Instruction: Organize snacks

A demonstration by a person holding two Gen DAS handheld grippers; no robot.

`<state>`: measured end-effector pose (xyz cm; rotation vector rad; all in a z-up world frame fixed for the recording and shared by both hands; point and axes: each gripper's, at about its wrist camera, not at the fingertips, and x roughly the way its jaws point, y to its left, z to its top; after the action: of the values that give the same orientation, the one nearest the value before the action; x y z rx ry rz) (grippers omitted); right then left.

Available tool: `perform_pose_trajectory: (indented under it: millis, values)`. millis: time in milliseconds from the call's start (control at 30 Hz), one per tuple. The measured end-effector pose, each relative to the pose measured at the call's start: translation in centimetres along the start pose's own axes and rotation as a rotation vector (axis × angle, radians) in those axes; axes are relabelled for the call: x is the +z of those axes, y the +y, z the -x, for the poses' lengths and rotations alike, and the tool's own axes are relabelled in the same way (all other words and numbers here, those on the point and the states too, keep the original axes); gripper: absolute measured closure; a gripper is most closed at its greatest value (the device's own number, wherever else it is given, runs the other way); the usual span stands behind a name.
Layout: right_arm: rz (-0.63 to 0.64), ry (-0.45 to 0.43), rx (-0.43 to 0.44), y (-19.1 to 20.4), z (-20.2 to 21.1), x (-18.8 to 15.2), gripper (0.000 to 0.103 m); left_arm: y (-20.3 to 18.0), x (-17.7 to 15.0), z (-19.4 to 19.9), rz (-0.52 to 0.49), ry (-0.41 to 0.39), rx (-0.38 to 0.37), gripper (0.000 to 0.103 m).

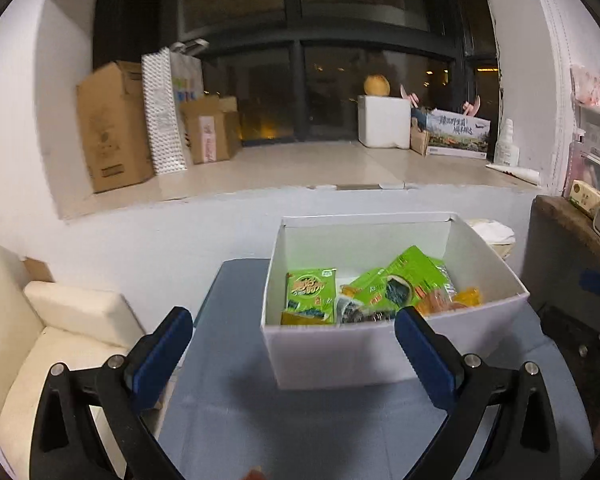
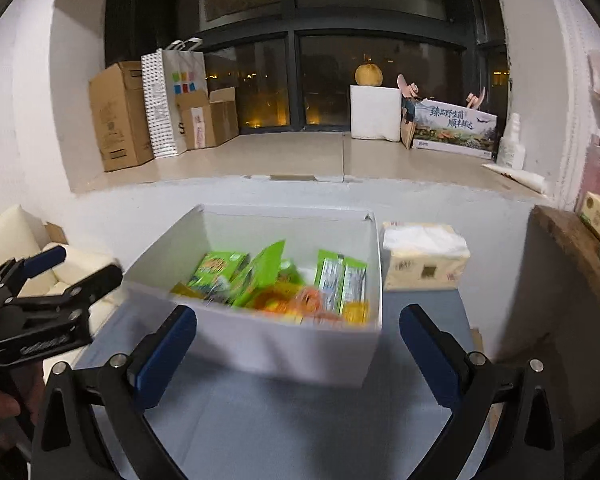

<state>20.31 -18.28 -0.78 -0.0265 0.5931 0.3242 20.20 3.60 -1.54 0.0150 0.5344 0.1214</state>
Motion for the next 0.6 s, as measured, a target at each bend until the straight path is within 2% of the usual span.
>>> perform_pose_trajectory:
  millis: [100, 200, 333, 433, 600]
  values:
    - [0.03, -0.019, 0.03, 0.7, 3.3, -1.9, 0.0, -0.4, -1.5, 2.7, 0.009, 0.034, -0.08, 0.0]
    - [0.054, -0.025, 0.023, 1.2, 6.3, -3.6, 0.0, -1.2, -3.0, 5.7, -0.019, 0.052, -0.08, 0.0]
    - [0.01, -0.012, 0.074, 1.5, 9.5, -5.4, 0.0, -1.2, -5.1, 10.4, 0.032, 0.07, -0.138, 0.0]
    - [0.015, -0.024, 0.058, 2.2, 11.7, -6.7, 0.0, -1.4, -6.3, 13.2, 0.04, 0.069, -0.152, 0.0]
    - [-0.021, -0.008, 0.063, 2.4, 13.8, -8.7, 0.0, -0.6, -8.1, 16.3, 0.055, 0.092, -0.161, 0.0]
